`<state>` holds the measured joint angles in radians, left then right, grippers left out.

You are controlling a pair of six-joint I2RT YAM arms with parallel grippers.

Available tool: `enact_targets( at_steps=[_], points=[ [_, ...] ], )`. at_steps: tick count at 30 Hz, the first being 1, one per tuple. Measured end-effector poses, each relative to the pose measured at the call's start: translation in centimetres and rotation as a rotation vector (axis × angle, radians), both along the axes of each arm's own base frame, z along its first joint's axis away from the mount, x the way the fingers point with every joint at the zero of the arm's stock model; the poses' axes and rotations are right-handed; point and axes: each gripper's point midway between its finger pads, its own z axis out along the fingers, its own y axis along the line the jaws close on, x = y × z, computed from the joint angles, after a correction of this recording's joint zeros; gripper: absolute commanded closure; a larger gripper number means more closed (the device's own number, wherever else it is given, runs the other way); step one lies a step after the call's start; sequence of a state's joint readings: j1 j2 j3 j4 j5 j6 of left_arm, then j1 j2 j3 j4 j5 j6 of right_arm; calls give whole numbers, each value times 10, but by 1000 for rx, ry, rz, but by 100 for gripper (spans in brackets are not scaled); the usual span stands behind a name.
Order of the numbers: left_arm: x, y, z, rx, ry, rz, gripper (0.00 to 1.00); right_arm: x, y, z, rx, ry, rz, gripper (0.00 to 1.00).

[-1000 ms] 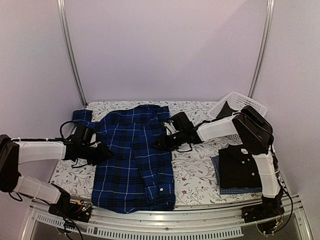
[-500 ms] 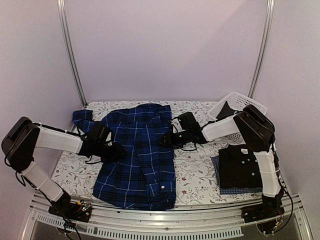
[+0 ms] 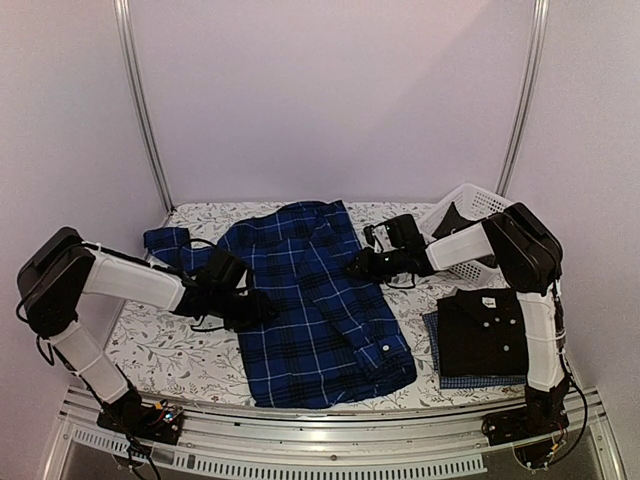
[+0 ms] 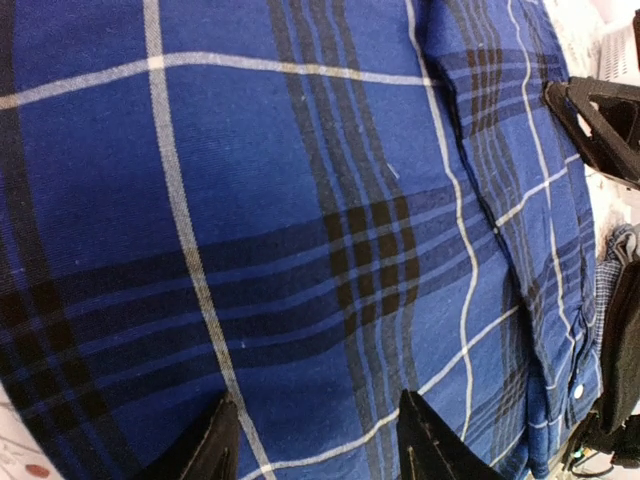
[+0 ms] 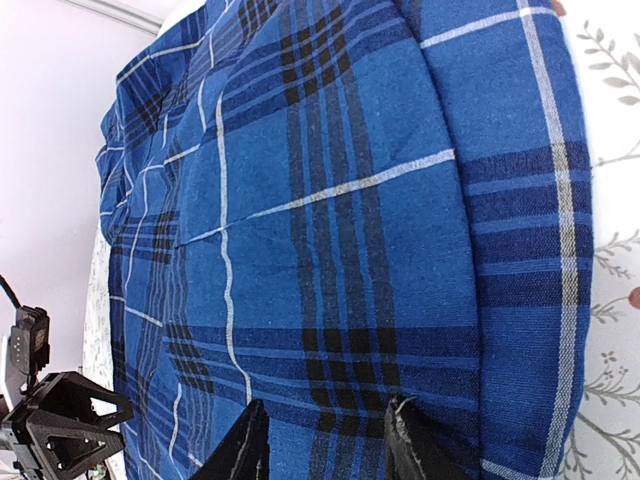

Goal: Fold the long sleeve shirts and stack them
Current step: Move the 1/3-folded shirt to the center of the board.

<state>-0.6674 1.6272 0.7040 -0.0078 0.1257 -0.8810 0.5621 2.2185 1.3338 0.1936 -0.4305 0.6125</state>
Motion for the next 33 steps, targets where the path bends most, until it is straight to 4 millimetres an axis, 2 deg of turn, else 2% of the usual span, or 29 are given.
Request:
enact_targets(
  at_steps=[5,10,19,23,27,33],
  points=[
    [-6,-1,1,-13,11,18,45,2,-4,1,-23,-17,11,61],
    [-17,7,3,-7,32,37,45,1,-5,2,-62,-15,31,61],
    [-28,9,17,-15,29,33,45,-6,-13,14,-143,-4,42,60],
    [-41,10,21,-2,41,9,45,-10,-8,30,-154,-27,56,60],
    [-53,20,30,-3,35,7,45,-12,2,48,-149,-65,74,60],
    [-76,26,31,-17,53,-34,51,-26,19,59,-158,-86,116,60]
  ],
)
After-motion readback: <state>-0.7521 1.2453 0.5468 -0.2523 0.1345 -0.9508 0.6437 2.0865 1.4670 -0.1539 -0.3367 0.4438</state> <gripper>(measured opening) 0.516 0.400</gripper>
